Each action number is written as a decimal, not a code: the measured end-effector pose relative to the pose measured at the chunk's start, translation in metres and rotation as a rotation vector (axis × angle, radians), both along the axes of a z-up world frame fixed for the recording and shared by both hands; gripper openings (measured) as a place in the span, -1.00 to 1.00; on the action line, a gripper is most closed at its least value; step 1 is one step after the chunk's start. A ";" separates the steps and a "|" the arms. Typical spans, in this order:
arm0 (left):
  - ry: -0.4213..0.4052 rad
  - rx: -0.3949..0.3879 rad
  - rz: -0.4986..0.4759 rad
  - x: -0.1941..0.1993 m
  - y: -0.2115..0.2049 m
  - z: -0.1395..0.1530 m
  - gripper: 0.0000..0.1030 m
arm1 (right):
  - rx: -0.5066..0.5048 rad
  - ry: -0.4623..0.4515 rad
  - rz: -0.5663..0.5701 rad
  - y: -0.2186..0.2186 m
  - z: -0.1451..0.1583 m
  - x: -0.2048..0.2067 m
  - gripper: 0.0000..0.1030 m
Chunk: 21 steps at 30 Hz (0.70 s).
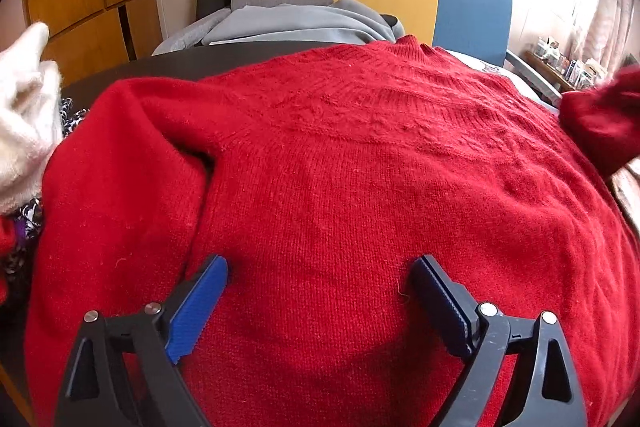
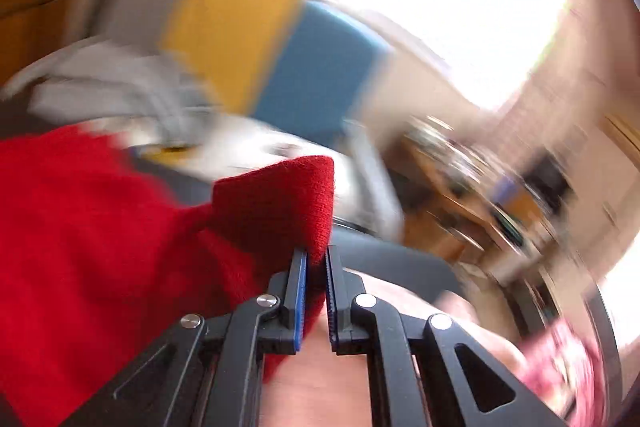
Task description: Fold clothes
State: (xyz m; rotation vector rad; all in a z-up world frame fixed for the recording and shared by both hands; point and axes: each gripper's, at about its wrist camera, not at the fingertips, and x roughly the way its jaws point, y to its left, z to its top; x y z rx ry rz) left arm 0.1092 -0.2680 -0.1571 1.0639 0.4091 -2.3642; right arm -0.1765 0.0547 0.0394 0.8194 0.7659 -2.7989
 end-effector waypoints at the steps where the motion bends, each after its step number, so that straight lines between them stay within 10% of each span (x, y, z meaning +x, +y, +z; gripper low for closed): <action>1: -0.002 -0.001 0.000 -0.001 0.000 0.000 0.86 | -0.057 -0.014 -0.069 0.029 0.007 -0.001 -0.56; 4: -0.006 -0.004 0.001 -0.003 0.000 -0.001 0.87 | -0.287 -0.045 -0.209 0.095 0.017 0.006 -0.54; 7: -0.013 -0.008 0.003 -0.003 0.000 -0.001 0.90 | -0.384 -0.073 -0.092 0.105 0.006 0.045 -0.52; 14: -0.027 -0.018 -0.010 -0.004 -0.001 -0.001 0.94 | -0.317 -0.470 0.386 0.011 -0.108 0.171 -0.52; 18: -0.041 -0.041 -0.050 -0.002 -0.005 -0.001 0.99 | -0.206 -0.584 0.392 -0.014 -0.171 0.222 -0.50; 21: -0.059 -0.054 -0.074 0.001 -0.017 0.000 1.00 | -0.341 -0.607 0.386 -0.011 -0.177 0.257 -0.41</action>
